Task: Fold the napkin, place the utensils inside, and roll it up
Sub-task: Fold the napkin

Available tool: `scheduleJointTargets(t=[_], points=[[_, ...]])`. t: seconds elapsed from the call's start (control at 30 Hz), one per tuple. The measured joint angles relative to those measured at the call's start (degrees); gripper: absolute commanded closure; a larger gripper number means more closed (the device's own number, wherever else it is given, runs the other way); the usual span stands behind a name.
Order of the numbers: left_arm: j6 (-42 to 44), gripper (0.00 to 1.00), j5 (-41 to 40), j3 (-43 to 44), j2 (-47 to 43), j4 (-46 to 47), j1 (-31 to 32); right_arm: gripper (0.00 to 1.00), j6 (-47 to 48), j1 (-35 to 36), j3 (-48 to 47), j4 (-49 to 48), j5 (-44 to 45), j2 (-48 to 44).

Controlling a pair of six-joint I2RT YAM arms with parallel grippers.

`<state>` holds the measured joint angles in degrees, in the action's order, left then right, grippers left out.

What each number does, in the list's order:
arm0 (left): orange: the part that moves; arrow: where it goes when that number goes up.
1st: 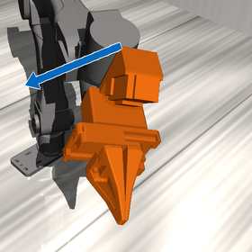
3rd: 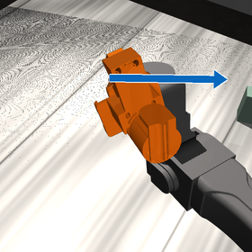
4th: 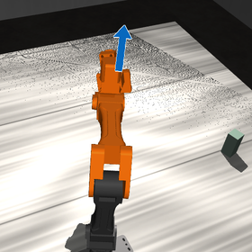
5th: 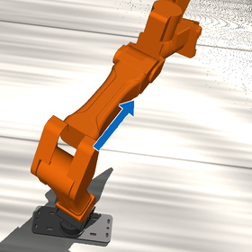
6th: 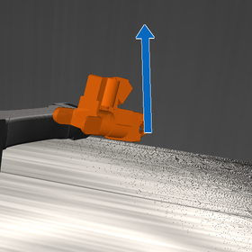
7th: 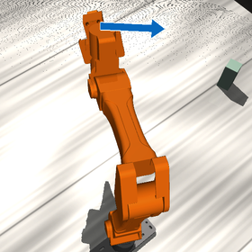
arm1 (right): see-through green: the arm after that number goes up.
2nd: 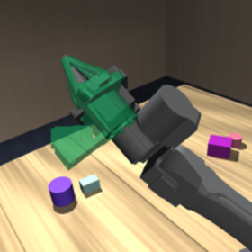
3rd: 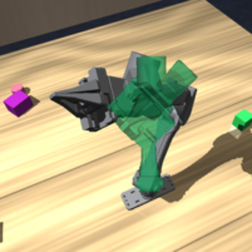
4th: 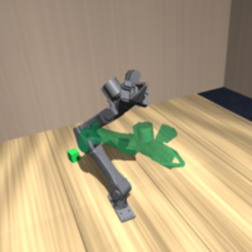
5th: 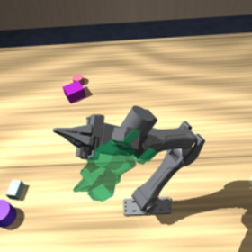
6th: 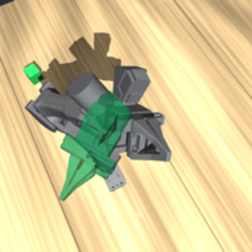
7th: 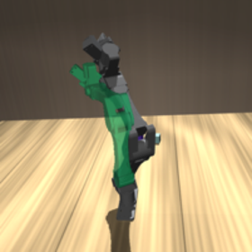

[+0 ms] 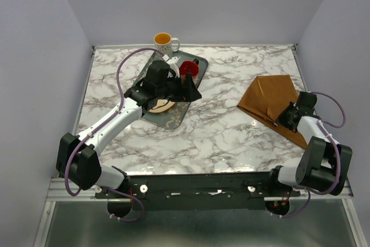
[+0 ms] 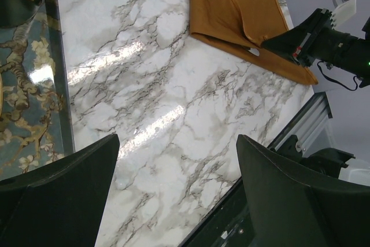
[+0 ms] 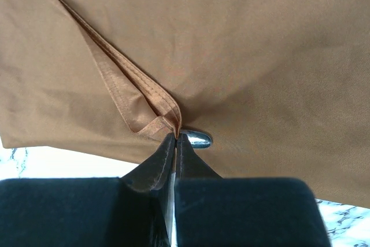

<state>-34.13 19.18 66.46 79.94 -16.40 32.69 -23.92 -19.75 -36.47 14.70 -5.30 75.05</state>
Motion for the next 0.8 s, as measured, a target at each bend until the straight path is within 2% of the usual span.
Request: scheduleJointTargets(t=[0.5,0.8], points=[[0.0,0.09,0.8,-0.4,0.0,0.1,0.0,0.87,-4.3,-0.7,3.3,0.1,1.0,-1.1],[0.0,0.09,0.9,-0.4,0.0,0.1,0.0,0.75,-5.6,-0.7,3.5,0.0,1.0,-1.6]])
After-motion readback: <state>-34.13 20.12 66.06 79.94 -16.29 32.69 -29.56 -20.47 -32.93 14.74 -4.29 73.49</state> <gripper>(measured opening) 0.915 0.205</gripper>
